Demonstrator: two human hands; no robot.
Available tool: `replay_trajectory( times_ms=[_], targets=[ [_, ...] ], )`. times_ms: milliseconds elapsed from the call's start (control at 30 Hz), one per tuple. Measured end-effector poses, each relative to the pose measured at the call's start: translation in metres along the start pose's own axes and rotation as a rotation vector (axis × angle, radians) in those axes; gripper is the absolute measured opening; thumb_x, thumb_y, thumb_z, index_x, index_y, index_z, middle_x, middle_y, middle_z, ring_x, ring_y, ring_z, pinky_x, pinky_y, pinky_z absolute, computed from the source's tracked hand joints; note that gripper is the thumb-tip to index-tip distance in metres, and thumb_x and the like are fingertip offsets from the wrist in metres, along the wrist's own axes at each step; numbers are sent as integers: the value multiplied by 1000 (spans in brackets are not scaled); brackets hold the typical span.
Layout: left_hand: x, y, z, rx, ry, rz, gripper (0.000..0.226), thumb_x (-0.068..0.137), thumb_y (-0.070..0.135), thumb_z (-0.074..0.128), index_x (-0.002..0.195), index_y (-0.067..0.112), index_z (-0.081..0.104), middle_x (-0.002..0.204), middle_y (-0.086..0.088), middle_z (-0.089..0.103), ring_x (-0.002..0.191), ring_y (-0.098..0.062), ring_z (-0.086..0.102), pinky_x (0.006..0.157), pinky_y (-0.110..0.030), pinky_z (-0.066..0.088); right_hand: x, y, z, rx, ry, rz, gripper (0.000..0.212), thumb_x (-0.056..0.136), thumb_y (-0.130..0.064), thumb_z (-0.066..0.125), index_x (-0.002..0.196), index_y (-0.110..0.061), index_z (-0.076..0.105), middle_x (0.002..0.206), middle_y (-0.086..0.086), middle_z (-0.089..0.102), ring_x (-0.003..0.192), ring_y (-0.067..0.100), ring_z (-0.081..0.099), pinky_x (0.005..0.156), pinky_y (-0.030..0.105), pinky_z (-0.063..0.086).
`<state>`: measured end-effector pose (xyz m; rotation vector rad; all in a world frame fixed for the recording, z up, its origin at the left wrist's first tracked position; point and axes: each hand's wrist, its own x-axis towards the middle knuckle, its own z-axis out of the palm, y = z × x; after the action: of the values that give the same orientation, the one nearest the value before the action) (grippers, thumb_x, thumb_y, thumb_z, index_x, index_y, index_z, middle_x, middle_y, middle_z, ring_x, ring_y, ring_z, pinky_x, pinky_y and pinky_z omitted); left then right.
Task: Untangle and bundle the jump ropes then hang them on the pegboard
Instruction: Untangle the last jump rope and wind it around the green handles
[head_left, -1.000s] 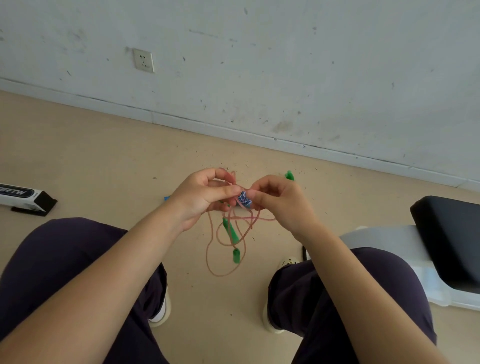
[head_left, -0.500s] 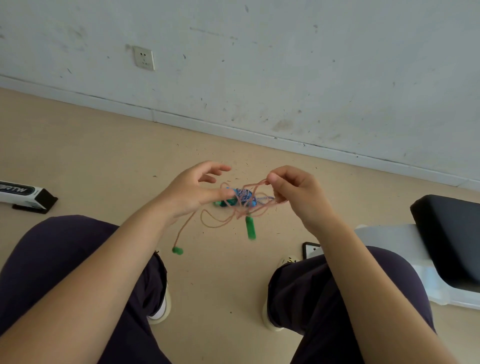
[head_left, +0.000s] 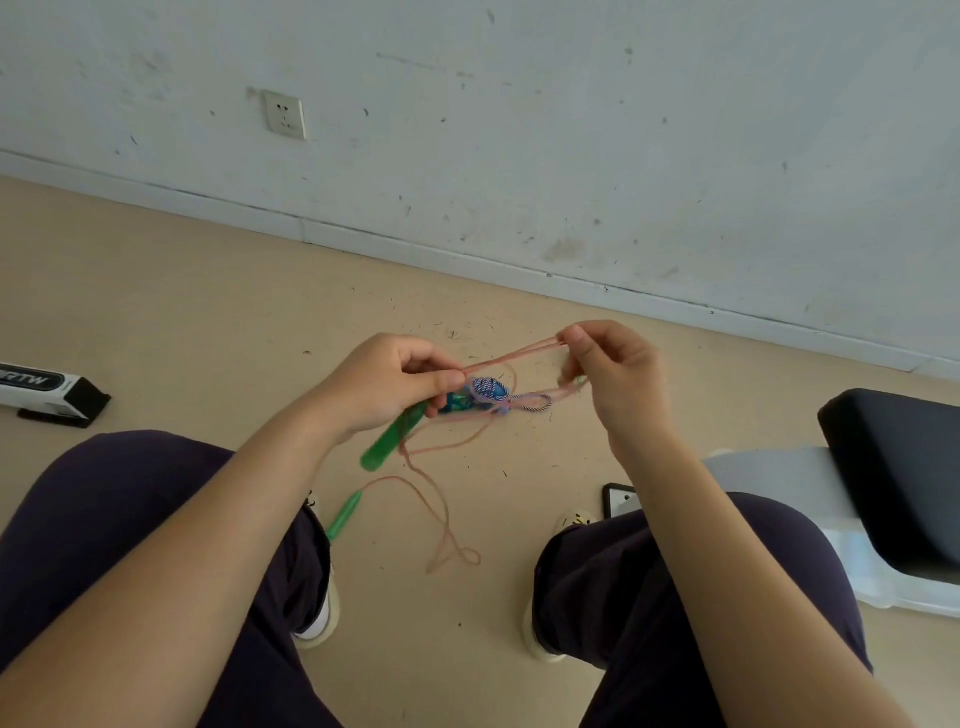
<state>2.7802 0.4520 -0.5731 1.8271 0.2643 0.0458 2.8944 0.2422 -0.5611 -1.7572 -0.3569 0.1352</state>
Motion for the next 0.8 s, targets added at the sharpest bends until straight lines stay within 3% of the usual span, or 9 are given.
replay_trajectory(
  times_ms=[67,133,200,267,333,433,600,700,800],
  targets=[
    [0,-1,0,45,43,3,11,84,12,78,87,22,73,71,3,69,65,-11,61,66,-27,54,-2,0,3,-63,-38,19,19,98,-20,57,82,-22,66,48,-8,50,43,12,48,50,25,41],
    [0,-1,-1,31,46,12,11,83,14,79,89,19,72,80,0,68,72,-14,62,73,-36,55,-3,-1,4,-71,-104,32,21,100,-21,53,82,-20,63,49,-9,46,42,12,46,52,29,42],
    [-1,-1,-3,-84,-36,-3,8,90,27,73,96,22,74,80,3,71,76,-11,65,78,-35,56,-6,-5,3,-39,-195,19,19,101,-19,53,84,-15,63,55,-4,49,48,14,49,60,34,45],
    [-3,0,0,-155,-159,-16,21,94,40,63,102,27,77,83,0,72,82,-13,67,84,-31,57,-10,-9,5,-14,-289,-15,16,100,-14,55,86,-12,64,60,0,53,55,18,51,66,36,46],
    [-6,-1,9,-136,-242,14,22,90,45,65,104,34,77,89,0,75,89,-13,68,88,-29,56,-17,-13,9,-10,-396,-44,14,98,-9,56,88,-7,65,63,0,57,60,18,52,66,32,47],
    [-8,-2,20,-73,-179,62,22,73,48,74,95,41,77,99,3,76,93,-7,67,87,-24,51,-24,-19,14,-35,-514,-70,15,98,-8,56,91,1,65,72,6,61,65,16,54,68,25,49],
    [-5,1,19,-35,-89,95,24,68,56,82,82,37,77,92,7,75,93,-9,66,93,-29,47,-23,-21,13,-62,-478,-11,16,98,-12,58,92,0,66,71,8,59,60,10,53,61,19,47],
    [-3,3,14,21,-89,0,40,74,58,68,70,18,72,75,-3,71,79,-9,64,95,-35,48,-18,-15,13,-136,-381,11,16,98,-16,58,85,-11,66,62,1,55,52,8,47,53,16,42],
    [-5,4,2,34,-104,-25,46,91,49,62,53,22,60,50,2,55,57,-17,56,75,-27,52,-6,-11,2,-148,-135,37,19,99,-19,56,82,-18,65,58,-4,53,49,7,45,51,18,40]
  ],
)
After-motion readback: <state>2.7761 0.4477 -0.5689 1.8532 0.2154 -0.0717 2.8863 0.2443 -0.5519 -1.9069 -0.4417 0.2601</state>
